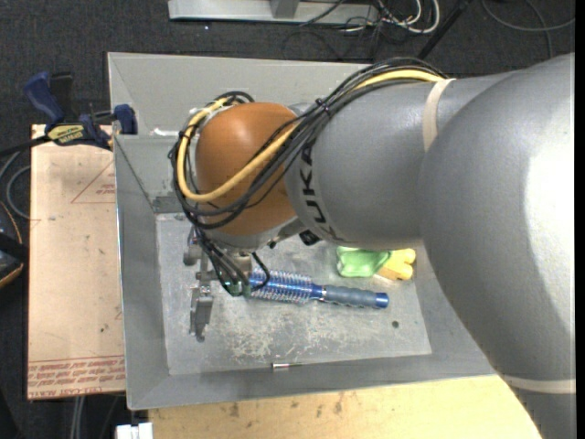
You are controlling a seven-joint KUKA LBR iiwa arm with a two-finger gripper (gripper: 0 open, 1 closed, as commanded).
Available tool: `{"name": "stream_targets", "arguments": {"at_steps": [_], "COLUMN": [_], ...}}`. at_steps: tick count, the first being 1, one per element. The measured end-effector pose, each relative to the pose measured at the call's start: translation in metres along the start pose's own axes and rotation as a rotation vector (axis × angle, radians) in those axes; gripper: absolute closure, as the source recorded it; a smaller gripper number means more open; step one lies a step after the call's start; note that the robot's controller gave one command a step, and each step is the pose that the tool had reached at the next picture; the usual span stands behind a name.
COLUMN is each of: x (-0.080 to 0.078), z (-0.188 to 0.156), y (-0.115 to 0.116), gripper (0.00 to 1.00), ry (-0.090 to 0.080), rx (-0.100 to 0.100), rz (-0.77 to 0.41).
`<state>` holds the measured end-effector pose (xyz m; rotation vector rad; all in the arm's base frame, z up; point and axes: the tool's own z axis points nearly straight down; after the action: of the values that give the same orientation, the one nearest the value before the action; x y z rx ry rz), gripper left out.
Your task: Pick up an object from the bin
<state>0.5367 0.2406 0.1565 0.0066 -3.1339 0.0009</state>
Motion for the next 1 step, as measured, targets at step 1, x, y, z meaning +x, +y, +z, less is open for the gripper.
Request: {"name": "stream_targets", "arguments": {"at_steps": [1], "x": [-0.0044], "z": [0.0852], "y": [-0.0886], "gripper": [0.00], "ry": [-0.018], "rx": [-0.006], "rz": [-0.135]}}
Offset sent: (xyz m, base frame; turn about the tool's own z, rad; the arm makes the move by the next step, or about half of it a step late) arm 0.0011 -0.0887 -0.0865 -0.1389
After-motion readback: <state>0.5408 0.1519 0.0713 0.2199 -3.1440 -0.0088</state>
